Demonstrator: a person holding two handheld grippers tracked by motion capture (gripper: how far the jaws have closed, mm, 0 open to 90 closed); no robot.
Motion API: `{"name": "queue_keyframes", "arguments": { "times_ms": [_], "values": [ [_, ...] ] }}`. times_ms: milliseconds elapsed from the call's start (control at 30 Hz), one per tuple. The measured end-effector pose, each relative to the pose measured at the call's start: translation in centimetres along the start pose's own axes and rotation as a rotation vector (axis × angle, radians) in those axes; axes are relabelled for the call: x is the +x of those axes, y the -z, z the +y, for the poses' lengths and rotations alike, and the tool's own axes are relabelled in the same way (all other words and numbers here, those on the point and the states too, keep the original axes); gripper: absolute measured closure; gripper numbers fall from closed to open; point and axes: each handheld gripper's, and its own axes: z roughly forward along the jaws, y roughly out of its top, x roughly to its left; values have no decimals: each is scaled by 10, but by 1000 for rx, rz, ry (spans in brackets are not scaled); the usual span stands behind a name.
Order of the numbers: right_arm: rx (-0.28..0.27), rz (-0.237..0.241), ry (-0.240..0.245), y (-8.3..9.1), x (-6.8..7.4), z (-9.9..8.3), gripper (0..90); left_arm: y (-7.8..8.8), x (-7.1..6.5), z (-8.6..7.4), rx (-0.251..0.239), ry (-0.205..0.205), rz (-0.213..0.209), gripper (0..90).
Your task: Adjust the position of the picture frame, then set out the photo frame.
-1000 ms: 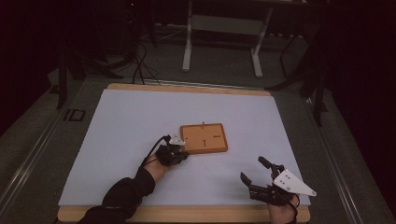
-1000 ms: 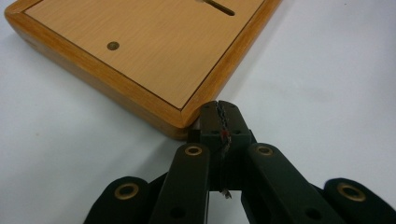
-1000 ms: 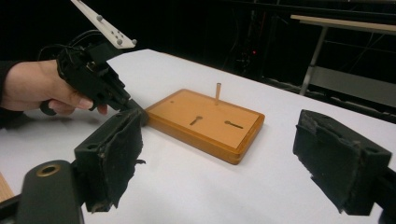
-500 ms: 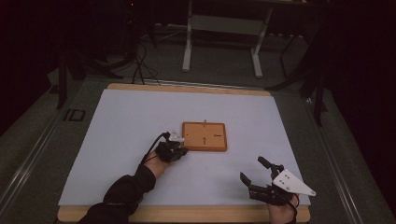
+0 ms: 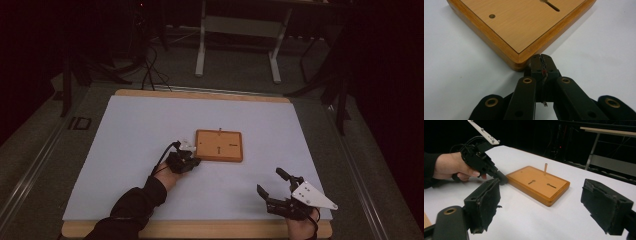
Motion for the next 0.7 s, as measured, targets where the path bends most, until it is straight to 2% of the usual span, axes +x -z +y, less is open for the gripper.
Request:
{"name": "queue_keyframes", "arguments": {
  "times_ms": [67,133,167,300,333,367,400,467,533,600,633,700],
  "values": [
    [0,1,-1,0,0,0,155,4,-2,0,-25,3,-24,801],
    [-2,2,0,0,0,0,154,9,-5,1,-42,-19,-39,776],
    [-1,1,1,0,0,0,154,12,-7,1,-47,-23,-37,745],
    [-7,1,12,1,1,1,155,21,-12,-1,-76,-66,-77,600],
    [-10,1,15,1,2,2,155,23,-13,-1,-83,-69,-88,594],
    [-15,0,18,1,2,2,155,24,-14,-2,-90,-73,-76,569],
    [-18,-1,22,2,3,2,163,25,-14,-2,-97,-70,-83,533],
    [-20,0,26,2,3,3,168,27,-13,-3,-112,-61,-77,530],
    [-25,-1,32,2,4,4,168,29,-11,-2,-122,-56,-79,484],
    [-25,-3,34,2,5,4,168,31,-10,0,-140,-43,-112,439],
    [-25,-3,34,2,5,4,168,31,-10,0,-140,-43,-112,438],
    [-30,-8,33,3,4,5,169,33,-9,3,-151,-33,-138,438]
  ]
}}
